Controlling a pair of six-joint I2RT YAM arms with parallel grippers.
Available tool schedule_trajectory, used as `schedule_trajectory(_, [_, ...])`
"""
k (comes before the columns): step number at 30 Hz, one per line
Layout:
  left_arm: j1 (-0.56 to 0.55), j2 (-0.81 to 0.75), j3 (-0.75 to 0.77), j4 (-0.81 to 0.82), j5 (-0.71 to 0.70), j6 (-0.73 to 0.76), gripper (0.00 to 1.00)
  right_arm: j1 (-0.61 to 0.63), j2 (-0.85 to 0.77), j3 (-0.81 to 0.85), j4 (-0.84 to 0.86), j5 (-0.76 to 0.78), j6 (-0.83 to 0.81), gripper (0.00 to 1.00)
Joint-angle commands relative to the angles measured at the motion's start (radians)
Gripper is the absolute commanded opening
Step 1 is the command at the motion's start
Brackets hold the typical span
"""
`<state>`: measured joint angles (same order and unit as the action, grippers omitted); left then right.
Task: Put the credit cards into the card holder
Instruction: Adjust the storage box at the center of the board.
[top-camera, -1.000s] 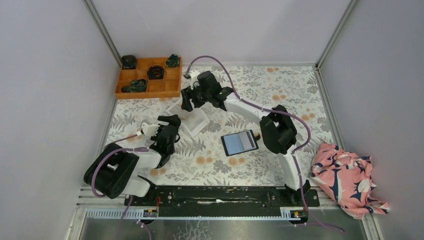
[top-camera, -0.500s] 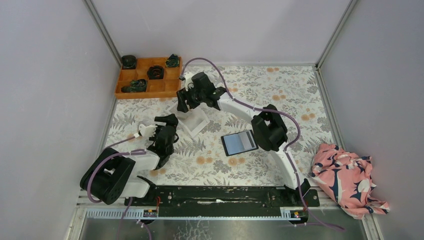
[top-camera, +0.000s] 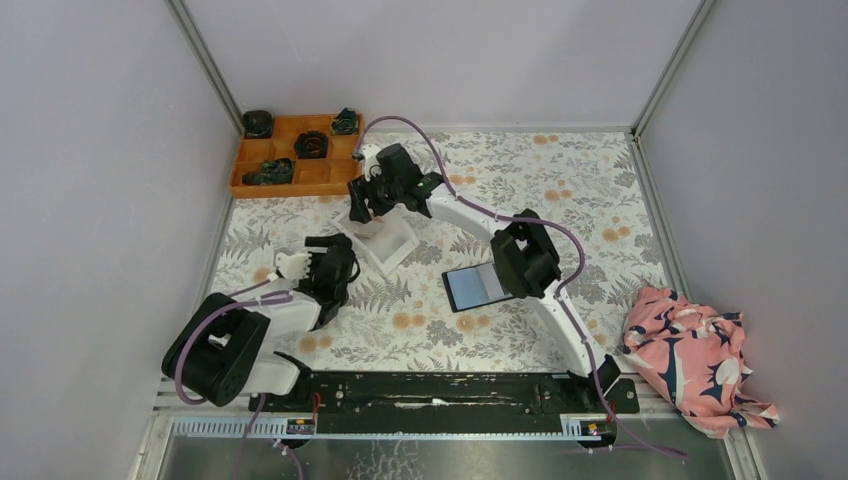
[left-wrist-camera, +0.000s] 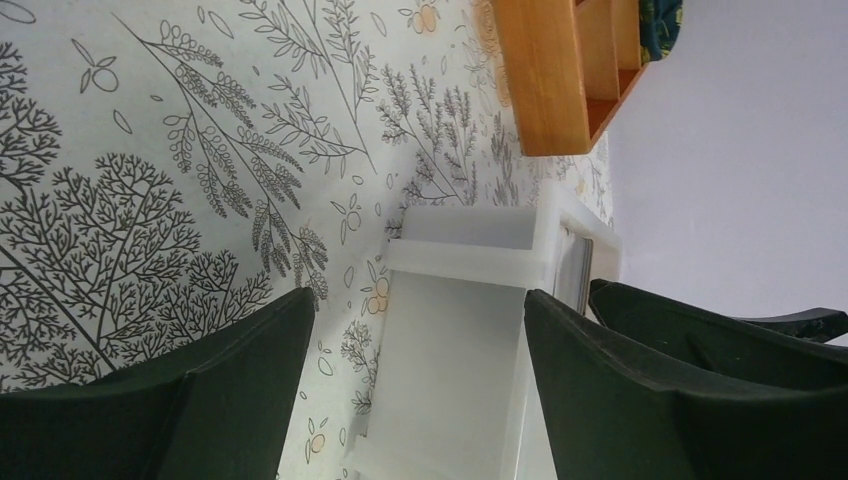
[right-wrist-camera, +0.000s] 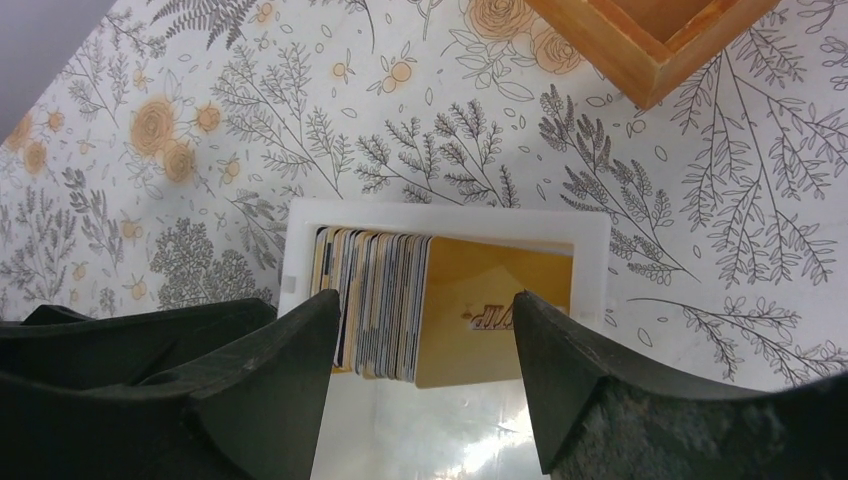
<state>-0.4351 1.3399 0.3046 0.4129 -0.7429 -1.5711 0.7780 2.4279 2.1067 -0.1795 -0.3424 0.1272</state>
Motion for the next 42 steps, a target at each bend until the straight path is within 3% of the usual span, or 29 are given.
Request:
schedule_trajectory(1, [0.017,0.030,0.063,-0.127,-0.007,-0.089,0.85,0.006,0.046,0.105,-0.038,-0.025,-0.013,0.71])
schedule_trajectory(8, [0.019,0.078,0.139,-0.245,0.008,-0.139,0.88,0.000,0.086,0.139,-0.056,-0.035,-0.012,0.71])
schedule_trajectory(25, [0.038,0.084,0.159,-0.269,0.034,-0.126,0.88,-0.009,0.083,0.078,0.019,-0.115,0.058,0.67])
schedule_trajectory(42, [0.040,-0.145,0.023,-0.286,0.056,-0.154,0.84,-0.008,-0.001,-0.056,0.028,-0.061,0.006,0.66])
